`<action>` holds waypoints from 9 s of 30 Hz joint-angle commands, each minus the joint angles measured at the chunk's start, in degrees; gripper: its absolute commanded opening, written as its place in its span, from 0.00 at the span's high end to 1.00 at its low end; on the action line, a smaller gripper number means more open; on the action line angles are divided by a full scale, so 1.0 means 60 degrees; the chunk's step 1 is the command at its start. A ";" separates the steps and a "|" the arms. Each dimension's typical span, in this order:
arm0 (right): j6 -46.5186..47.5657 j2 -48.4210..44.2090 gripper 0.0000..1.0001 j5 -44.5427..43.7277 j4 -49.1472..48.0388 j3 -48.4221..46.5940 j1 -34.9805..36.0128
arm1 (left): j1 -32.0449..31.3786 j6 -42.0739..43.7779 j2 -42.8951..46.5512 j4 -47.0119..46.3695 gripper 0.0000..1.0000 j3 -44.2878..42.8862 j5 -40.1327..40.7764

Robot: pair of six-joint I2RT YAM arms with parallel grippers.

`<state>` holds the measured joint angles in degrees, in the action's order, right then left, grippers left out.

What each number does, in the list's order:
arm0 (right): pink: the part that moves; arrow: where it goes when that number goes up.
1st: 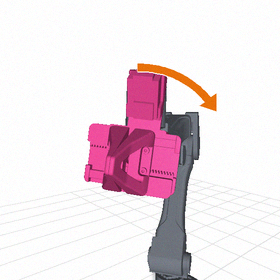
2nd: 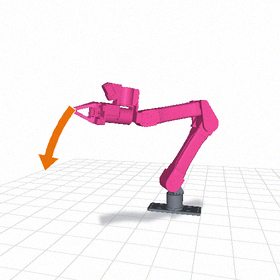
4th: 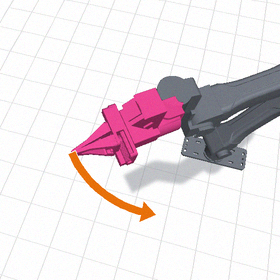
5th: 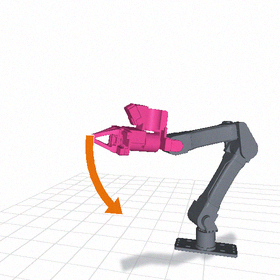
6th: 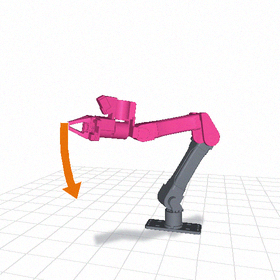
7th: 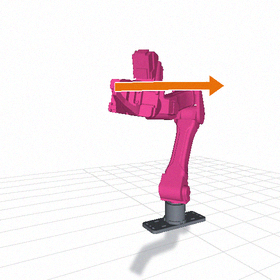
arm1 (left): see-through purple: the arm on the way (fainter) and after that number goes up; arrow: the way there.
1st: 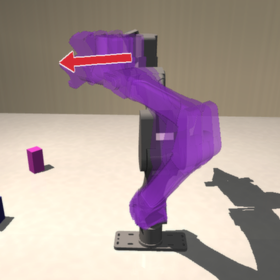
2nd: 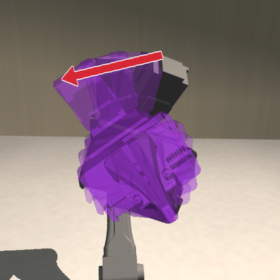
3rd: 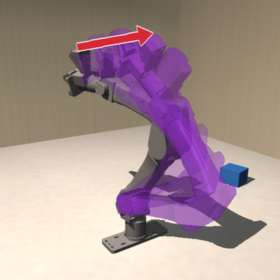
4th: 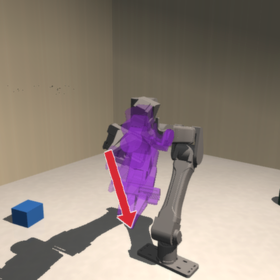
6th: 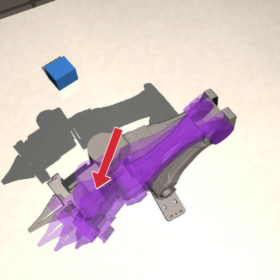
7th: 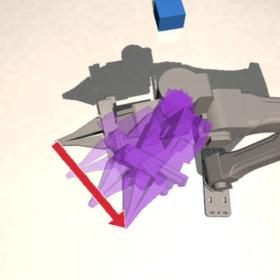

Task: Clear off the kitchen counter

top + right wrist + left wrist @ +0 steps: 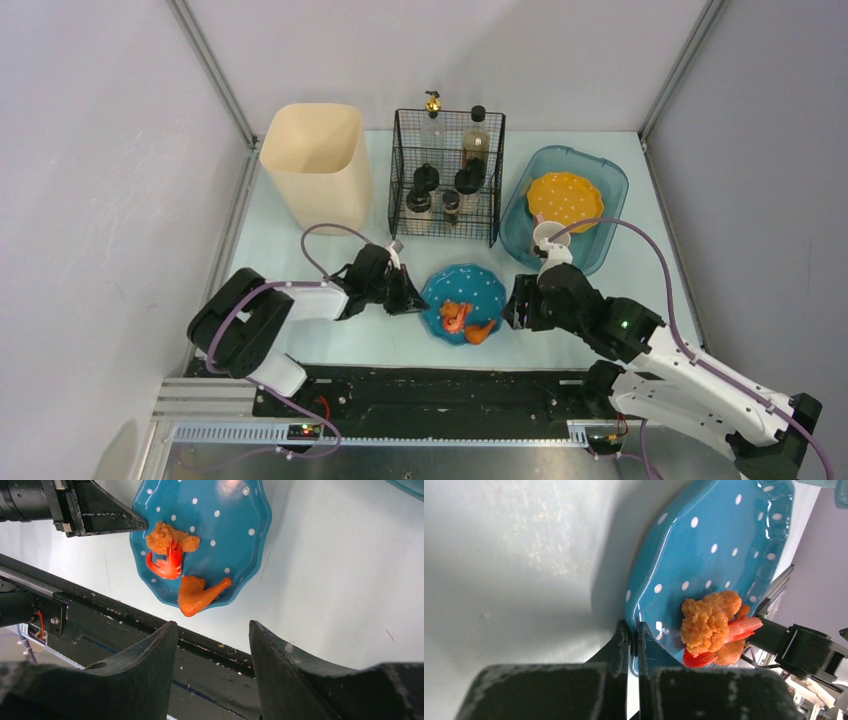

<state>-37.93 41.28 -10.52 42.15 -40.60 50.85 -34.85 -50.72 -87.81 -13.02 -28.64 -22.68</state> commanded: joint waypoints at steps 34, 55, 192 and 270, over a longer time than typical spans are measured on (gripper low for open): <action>-0.0497 -0.1437 0.41 -0.0353 0.0682 0.0054 -0.0045 | 0.1117 0.1691 0.3783 0.8079 1.00 -0.6547 0.0401; -0.0781 -0.1467 0.41 -0.0541 0.1017 0.0058 0.0005 | 0.4761 0.1838 0.0899 0.9357 1.00 -1.2514 -0.1108; -0.0227 -0.1795 0.40 -0.0487 0.0847 -0.1301 0.0409 | 0.2343 0.6056 0.1239 0.9014 1.00 -1.4476 0.8169; -0.1342 0.2140 0.84 0.4468 -0.5701 -0.0984 -0.2026 | 0.1809 0.1103 0.5901 0.6387 1.00 -0.4652 -0.1113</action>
<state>-47.03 55.46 16.64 10.52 -46.72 38.72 -23.07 -40.10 -54.22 34.52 -54.96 -23.86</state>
